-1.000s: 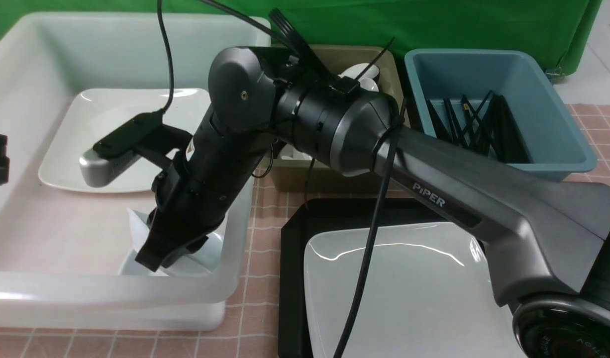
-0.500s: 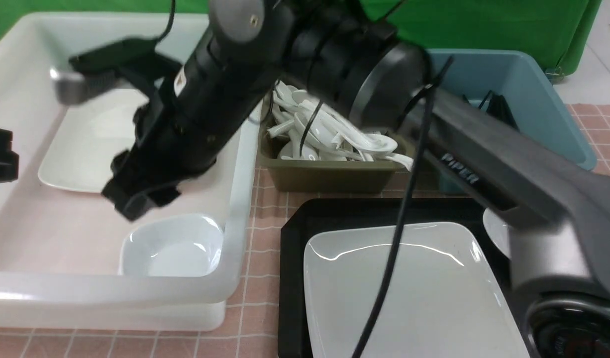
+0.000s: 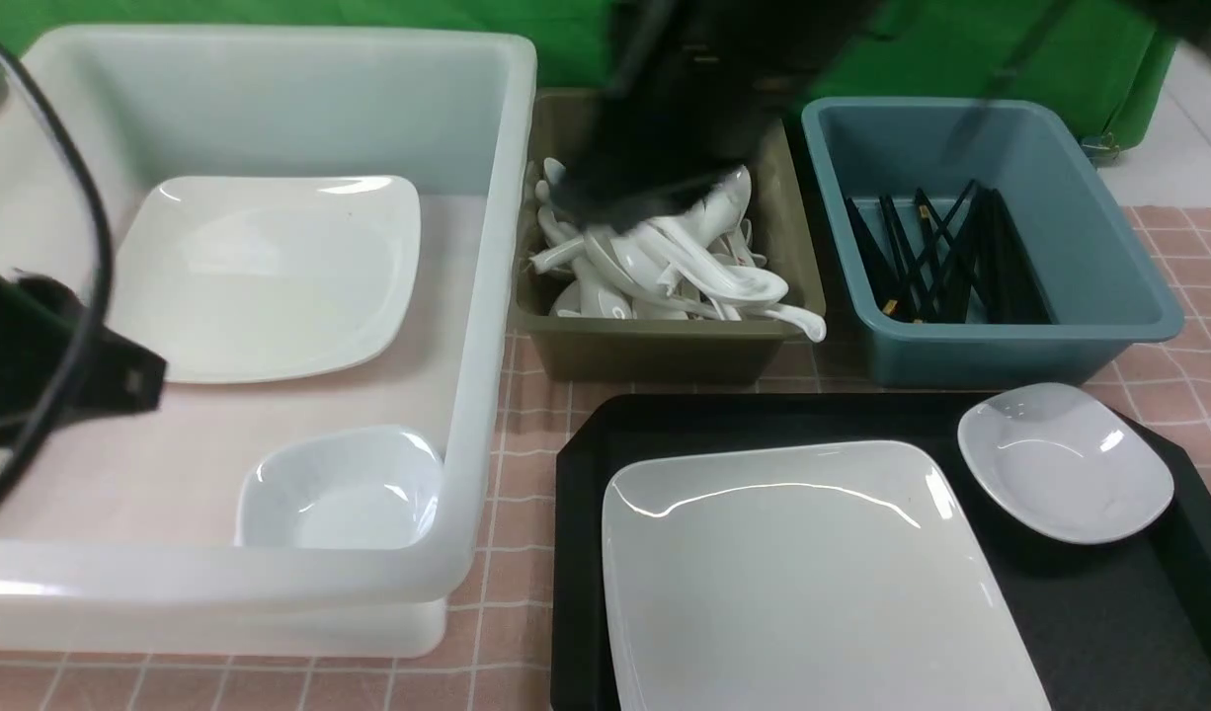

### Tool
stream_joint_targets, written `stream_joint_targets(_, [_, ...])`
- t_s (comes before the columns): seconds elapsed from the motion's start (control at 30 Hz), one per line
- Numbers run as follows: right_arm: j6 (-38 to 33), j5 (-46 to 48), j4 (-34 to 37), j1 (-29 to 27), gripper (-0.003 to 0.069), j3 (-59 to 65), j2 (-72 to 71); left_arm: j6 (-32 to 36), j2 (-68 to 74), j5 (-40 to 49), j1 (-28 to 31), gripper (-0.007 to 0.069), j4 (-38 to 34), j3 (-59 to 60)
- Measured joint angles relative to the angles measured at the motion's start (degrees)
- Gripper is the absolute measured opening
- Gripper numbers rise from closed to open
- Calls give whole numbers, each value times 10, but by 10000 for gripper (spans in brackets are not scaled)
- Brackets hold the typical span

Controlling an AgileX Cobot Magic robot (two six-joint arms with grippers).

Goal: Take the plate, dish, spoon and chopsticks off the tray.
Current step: Use the right arm to grab a small plate from the dinner plate

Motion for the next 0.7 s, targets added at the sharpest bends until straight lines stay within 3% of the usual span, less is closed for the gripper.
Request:
stream_joint_targets(0.1, [0,-1,-8,-53,30,81,-40,0,12,-5,-19,0,0,13])
stream_joint_targets(0.13, [-3,-1,-12,-106,30,149,-73,2,23,-9,-32,0,0,20])
stream_joint_targets(0.27, [-10,-11,-17,-195,42,282,-115,2,44,-32,-53,0,-5,24])
stream_joint_targets(0.37, [-25,-57,-21,-259,133,375,-134,13,63,-57,-91,0,-23,20])
stream_joint_targets(0.4, [-43,-87,-22,-281,230,419,-136,18,80,-77,-123,0,-32,14])
stream_joint_targets(0.53, [-101,-190,-21,-294,485,496,-122,27,147,-171,-245,0,-36,-17])
stream_joint_targets(0.7, [-121,-253,-27,-294,563,507,-88,28,237,-253,-337,0,-38,-65])
